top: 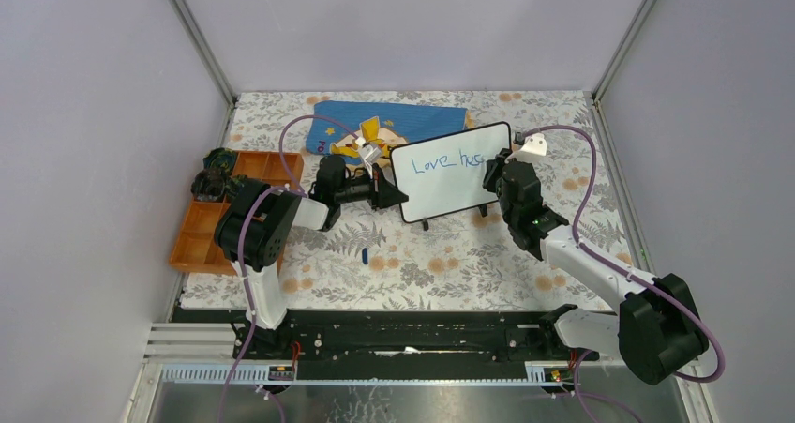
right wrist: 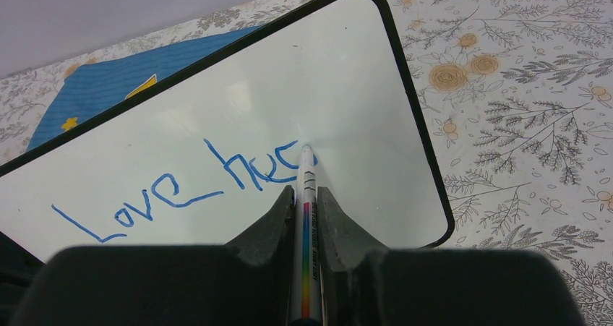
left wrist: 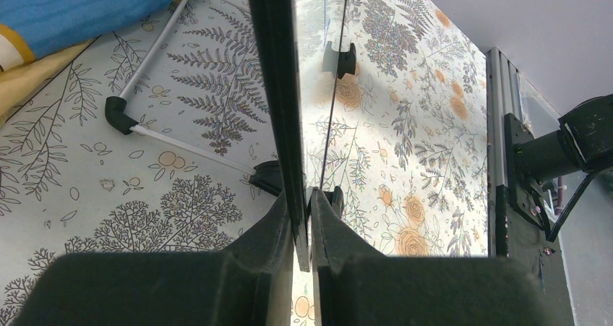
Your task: Write a sentence on the whiteboard
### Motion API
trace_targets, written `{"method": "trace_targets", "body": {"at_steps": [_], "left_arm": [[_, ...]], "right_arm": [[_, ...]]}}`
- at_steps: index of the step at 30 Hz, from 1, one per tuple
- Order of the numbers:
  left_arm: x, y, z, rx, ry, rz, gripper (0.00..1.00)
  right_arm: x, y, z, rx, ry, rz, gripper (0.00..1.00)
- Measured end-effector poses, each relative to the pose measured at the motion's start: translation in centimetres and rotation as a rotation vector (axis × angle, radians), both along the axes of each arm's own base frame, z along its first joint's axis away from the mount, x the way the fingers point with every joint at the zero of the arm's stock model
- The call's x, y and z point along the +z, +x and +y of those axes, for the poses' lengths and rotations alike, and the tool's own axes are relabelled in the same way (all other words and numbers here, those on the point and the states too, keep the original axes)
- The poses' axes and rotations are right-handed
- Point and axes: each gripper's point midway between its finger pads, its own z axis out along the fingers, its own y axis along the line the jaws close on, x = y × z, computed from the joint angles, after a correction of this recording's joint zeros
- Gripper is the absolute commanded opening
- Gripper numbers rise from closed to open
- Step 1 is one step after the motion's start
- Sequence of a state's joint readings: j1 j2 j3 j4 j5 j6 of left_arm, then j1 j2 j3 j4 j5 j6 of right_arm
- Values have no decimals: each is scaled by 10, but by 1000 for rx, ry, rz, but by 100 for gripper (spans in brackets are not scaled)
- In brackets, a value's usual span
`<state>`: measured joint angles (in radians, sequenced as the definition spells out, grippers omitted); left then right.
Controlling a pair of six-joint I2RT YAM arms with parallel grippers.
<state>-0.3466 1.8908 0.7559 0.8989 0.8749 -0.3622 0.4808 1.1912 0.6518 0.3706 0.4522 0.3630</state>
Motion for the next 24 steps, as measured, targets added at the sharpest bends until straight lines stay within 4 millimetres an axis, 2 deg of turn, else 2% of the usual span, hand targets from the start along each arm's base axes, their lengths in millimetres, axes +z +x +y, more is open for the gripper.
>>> {"method": "trace_targets", "body": {"at_steps": [24], "left_arm": [[0,0,0,0,1,0,0]], "right_arm": [[4,1,3,9,11,-14,0]]}}
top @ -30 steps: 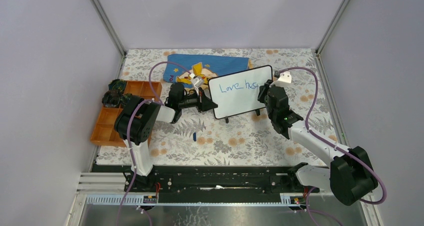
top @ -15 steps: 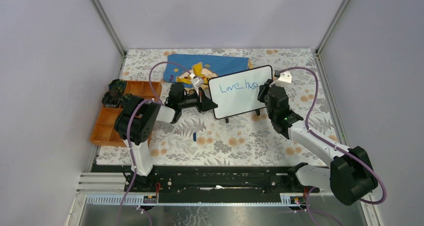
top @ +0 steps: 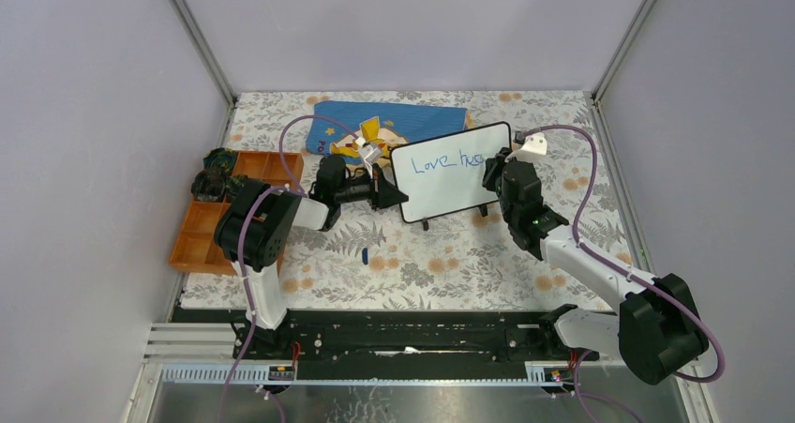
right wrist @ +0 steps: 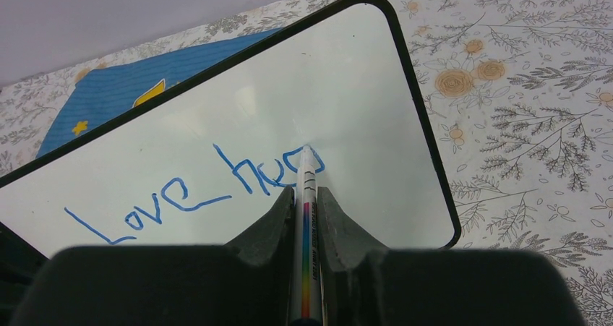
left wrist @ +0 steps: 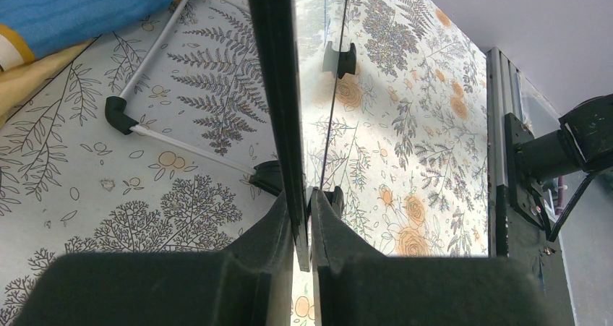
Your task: Write a sentence on the whiteboard
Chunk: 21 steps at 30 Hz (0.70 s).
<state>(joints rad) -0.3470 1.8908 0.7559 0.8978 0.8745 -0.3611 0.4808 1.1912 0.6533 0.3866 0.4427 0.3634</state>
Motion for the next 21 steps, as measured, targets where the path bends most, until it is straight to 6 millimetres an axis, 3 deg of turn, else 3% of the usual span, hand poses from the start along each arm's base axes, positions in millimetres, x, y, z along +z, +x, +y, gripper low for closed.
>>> {"method": "trace_targets", "body": {"at_steps": [21], "left_arm": [[1,-1,-1,-3,6,-13,0]], "right_arm": [[-4,-1,-1,0,-7,14,0]]}}
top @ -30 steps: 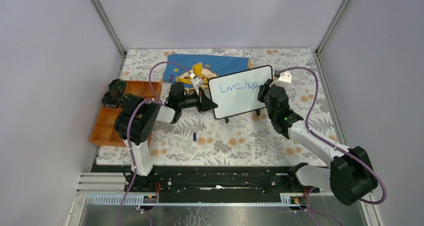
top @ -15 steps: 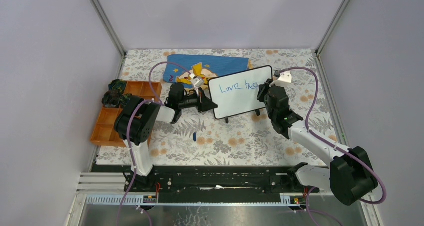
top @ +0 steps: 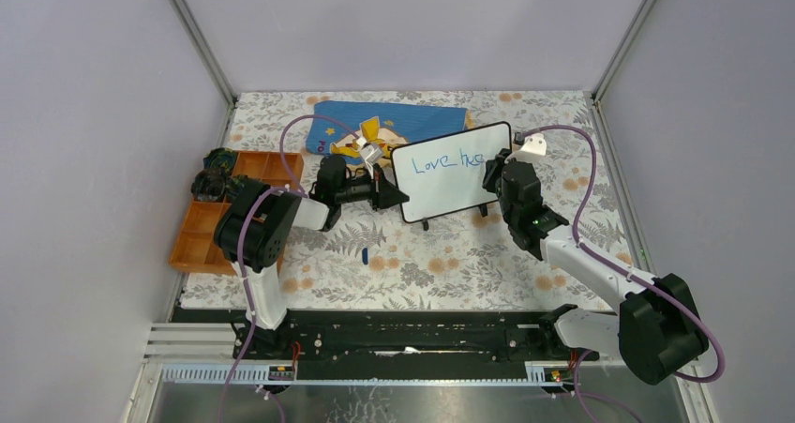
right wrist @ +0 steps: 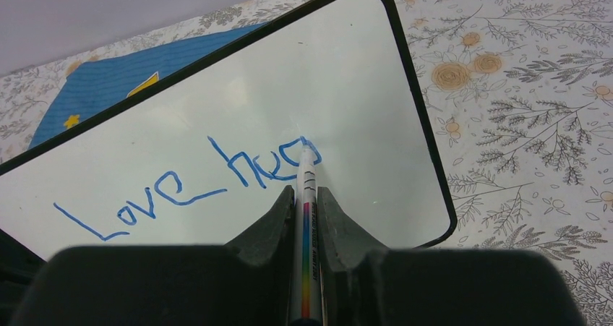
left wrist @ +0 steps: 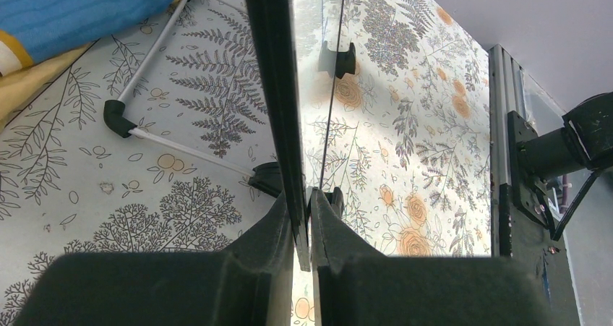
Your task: Write a sentence on the whiteboard
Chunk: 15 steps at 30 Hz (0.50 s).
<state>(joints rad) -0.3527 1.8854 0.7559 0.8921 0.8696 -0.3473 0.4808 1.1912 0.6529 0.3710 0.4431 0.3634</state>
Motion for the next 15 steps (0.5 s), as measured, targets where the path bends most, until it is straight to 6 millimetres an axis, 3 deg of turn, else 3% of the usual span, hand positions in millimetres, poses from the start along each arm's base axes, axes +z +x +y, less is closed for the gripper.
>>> {"method": "trace_targets", "body": {"at_steps": [15], "left_arm": [[0,0,0,1,1,1,0]], "right_arm": [[-7,-8,-6,-10,-18,29,0]]}}
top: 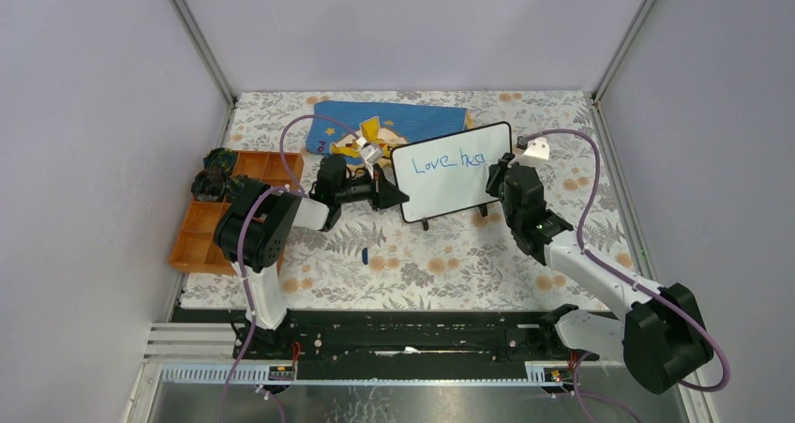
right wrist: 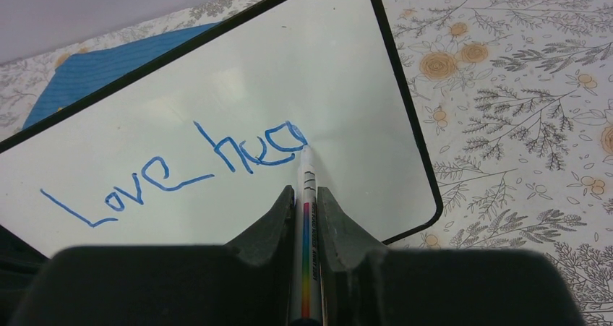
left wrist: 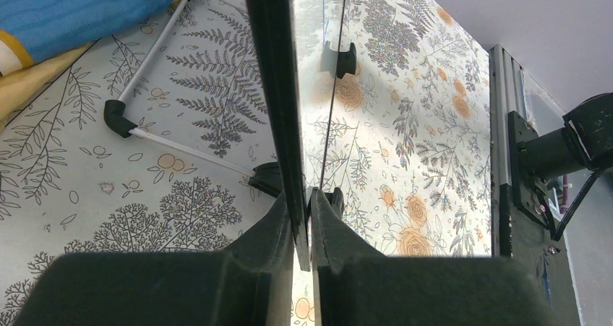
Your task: Write a sentence on the whiteboard
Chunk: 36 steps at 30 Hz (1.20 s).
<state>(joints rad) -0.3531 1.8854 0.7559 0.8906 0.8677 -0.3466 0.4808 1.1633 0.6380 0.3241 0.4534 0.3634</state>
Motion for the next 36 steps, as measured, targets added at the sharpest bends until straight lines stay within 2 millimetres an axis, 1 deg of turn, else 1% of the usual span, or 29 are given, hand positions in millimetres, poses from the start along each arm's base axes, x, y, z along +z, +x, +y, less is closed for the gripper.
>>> {"method": "trace_targets", "body": {"at_steps": [4,7,9,13,19,25,29,36], "left_arm": [[0,0,0,0,0,0,0],[0,0,0,0,0,-1,0],[0,0,0,0,1,-1,0],[0,0,0,0,1,0,0],[-1,0,0,0,3,-1,0],[0,0,0,-1,3,-2,0],[-1,0,0,-1,4,-1,0],[0,0,0,-1,5,-2,0]], "right_arm": [[13,-7,-3,3,21,-38,0],[27,-7,-3,3,43,-82,0],[32,-7,-3,2,51,-97,0],[35,-5,-3,2,55,-105,0],[43,5,1,11,71,-124,0],[46,14,-1,4,77,-131,0],[45,19,-3,1,77,-127,0],[40,21,-3,4,73,-113,0]]}}
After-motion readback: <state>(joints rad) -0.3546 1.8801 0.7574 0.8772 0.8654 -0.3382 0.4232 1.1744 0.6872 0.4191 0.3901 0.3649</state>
